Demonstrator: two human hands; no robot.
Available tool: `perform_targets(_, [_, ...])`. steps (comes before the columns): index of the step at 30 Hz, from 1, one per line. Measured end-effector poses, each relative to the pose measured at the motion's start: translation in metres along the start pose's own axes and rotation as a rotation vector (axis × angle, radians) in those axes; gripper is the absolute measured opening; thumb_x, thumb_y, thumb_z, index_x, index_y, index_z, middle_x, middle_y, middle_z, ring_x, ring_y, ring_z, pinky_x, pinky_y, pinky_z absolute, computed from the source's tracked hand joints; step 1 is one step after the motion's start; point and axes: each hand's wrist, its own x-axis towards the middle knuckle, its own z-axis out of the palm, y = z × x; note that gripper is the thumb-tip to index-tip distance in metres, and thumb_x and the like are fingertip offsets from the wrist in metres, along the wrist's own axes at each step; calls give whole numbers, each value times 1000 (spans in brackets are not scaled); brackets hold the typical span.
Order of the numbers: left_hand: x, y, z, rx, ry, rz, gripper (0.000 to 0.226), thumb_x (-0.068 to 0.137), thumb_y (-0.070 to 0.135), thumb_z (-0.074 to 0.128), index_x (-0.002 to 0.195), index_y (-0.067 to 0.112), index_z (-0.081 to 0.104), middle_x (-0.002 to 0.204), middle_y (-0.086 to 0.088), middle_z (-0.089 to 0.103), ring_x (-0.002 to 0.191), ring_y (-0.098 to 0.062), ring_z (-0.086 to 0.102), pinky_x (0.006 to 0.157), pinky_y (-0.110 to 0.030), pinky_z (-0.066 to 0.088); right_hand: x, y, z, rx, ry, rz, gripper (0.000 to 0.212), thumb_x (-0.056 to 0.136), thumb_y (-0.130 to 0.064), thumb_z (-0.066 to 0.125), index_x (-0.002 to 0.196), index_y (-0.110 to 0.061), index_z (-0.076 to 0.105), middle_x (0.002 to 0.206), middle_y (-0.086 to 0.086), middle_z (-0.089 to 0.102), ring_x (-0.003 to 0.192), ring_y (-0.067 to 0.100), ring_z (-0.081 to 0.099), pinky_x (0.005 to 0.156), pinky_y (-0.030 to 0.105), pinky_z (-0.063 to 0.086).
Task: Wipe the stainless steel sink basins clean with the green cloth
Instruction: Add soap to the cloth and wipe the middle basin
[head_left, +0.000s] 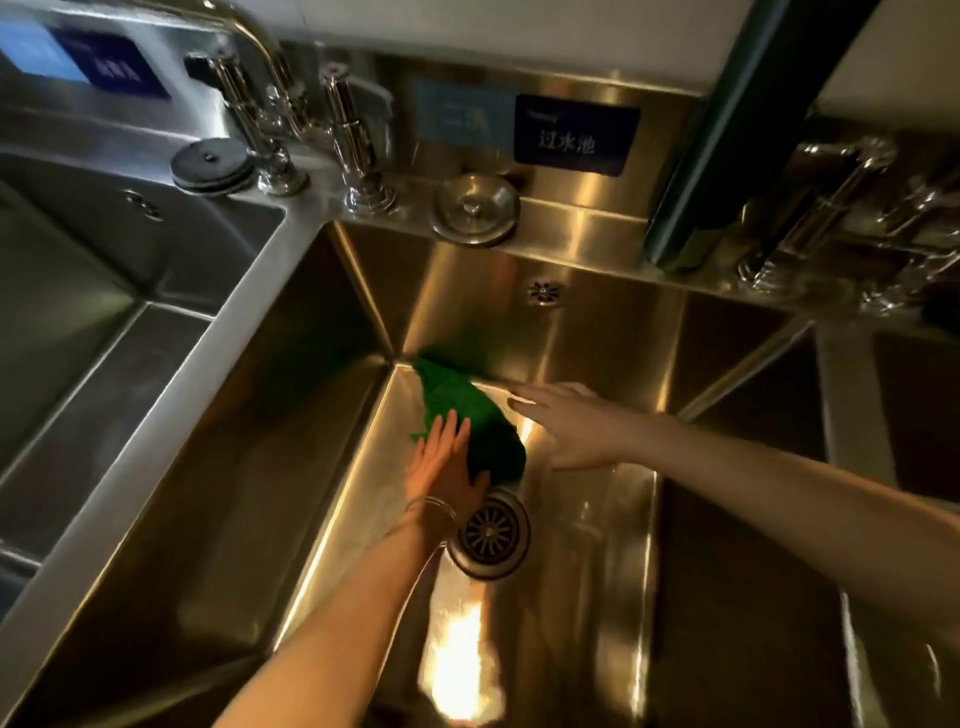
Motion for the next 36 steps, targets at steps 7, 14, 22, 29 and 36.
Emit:
perform_targets(7, [48, 15, 31, 43, -18, -137, 90, 80, 66, 48, 149, 27, 5, 157, -2, -3, 144, -21, -6, 116, -44, 2, -24, 11, -25, -42, 37, -178, 75, 91, -29, 54, 150, -21, 9, 159, -3, 6, 145, 13, 8, 113, 29, 12])
perform_targets(14, [37, 43, 53, 101, -61, -70, 84, 74, 72, 45, 145, 40, 13, 157, 3, 3, 143, -30, -5, 116, -49, 6, -17, 38, -34, -162, 133, -242, 74, 91, -23, 51, 150, -22, 6, 158, -6, 7, 145, 11, 4, 114, 30, 9])
perform_targets(22, [35, 117, 59, 182, -43, 86, 84, 78, 59, 57, 147, 34, 17, 156, -2, 8, 142, -33, 0, 116, -48, 3, -13, 41, -17, -152, 10, -252, 77, 91, -29, 54, 150, -23, 6, 158, -8, 8, 145, 10, 5, 115, 33, 8])
perform_targets(29, [42, 16, 55, 71, 57, -249, 69, 82, 60, 51, 143, 38, 26, 156, 6, 12, 143, -28, 1, 115, -50, 10, -18, 57, -37, -25, 3, -188, 84, 87, -23, 61, 150, -28, 5, 158, -12, 3, 145, 8, 1, 114, 31, 5])
perform_targets(36, [20, 24, 70, 62, 46, -230, 66, 84, 54, 53, 143, 31, 32, 156, -2, 14, 143, -31, 1, 114, -51, 4, -19, 54, -37, -76, 3, -192, 79, 87, -25, 61, 149, -28, 12, 157, -8, 11, 144, 10, 7, 115, 33, 9])
